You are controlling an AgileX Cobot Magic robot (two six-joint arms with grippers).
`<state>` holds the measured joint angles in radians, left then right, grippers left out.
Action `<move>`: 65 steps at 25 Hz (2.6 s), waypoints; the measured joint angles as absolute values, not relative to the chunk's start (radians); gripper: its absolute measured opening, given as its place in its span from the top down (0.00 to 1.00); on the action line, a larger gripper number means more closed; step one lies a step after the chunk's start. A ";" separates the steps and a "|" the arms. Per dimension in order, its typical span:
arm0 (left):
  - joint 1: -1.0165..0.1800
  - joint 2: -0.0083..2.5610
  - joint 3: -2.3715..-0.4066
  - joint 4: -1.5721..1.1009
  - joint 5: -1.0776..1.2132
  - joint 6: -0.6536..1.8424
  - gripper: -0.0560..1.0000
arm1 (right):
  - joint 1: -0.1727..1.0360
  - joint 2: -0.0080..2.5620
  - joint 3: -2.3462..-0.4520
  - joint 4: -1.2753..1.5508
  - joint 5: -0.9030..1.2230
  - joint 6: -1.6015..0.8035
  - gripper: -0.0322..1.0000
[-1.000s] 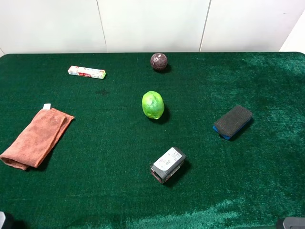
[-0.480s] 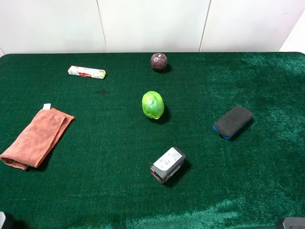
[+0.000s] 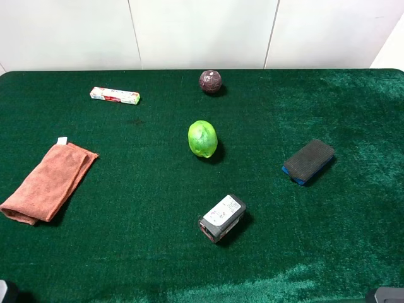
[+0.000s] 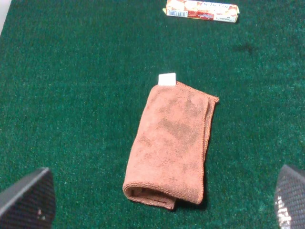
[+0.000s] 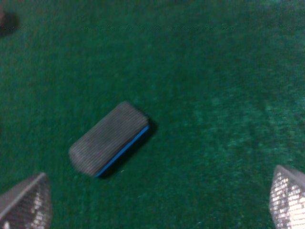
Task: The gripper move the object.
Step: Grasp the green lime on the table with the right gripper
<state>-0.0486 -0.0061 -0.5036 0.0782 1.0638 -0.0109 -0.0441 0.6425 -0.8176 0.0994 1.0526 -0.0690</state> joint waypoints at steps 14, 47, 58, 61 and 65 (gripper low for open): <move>-0.049 -0.006 -0.504 0.078 1.064 -0.011 0.07 | 0.193 0.909 -0.837 0.153 0.926 -0.144 0.30; -0.049 -0.006 -0.504 0.078 1.064 -0.011 0.07 | 0.690 1.696 -1.308 0.154 0.814 -0.064 0.30; -0.049 -0.006 -0.504 0.079 1.064 -0.011 0.07 | 0.726 1.861 -1.410 0.175 0.815 0.106 0.30; -0.049 -0.006 -0.504 0.079 1.064 -0.011 0.07 | 0.726 1.900 -1.427 0.187 0.816 0.143 0.30; -0.049 -0.006 -0.504 0.079 1.064 -0.011 0.07 | 0.726 1.943 -1.450 0.201 0.823 0.171 0.30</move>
<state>-0.0486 -0.0061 -0.5036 0.0791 1.0638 -0.0109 0.7264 1.9427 -1.4497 0.2013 0.8232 0.1710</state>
